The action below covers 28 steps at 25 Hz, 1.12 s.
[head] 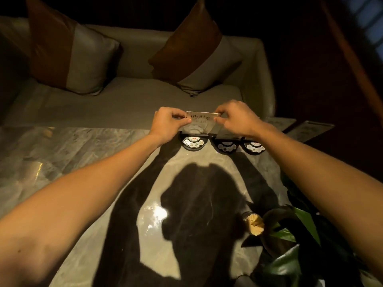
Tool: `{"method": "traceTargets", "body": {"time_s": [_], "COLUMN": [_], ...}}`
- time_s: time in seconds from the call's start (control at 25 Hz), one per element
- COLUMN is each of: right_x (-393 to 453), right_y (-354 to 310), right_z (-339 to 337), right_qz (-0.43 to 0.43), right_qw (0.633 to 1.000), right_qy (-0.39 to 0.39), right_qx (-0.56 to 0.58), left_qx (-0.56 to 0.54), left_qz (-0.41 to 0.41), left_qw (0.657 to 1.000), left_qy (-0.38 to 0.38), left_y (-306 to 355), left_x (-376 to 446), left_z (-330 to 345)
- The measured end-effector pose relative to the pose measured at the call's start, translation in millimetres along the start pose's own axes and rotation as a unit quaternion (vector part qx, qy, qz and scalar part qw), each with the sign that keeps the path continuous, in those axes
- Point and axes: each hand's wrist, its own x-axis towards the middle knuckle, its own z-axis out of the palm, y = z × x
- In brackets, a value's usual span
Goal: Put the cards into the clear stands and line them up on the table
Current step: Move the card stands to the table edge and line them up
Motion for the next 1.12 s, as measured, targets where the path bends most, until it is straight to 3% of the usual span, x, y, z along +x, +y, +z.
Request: {"method": "traceTargets", "body": {"time_s": [1.12], "right_x": [-7], "right_y": [25], "right_z": [14], "right_qz": [0.041], "right_qw": [0.998], "right_qy": [-0.017], "right_qx": [0.049], "left_qx": [-0.001], "left_qz": [-0.031], "left_qw": [0.999], "left_qy": [-0.027], "left_y": [-4], "left_x": [8], "left_z": [18]}}
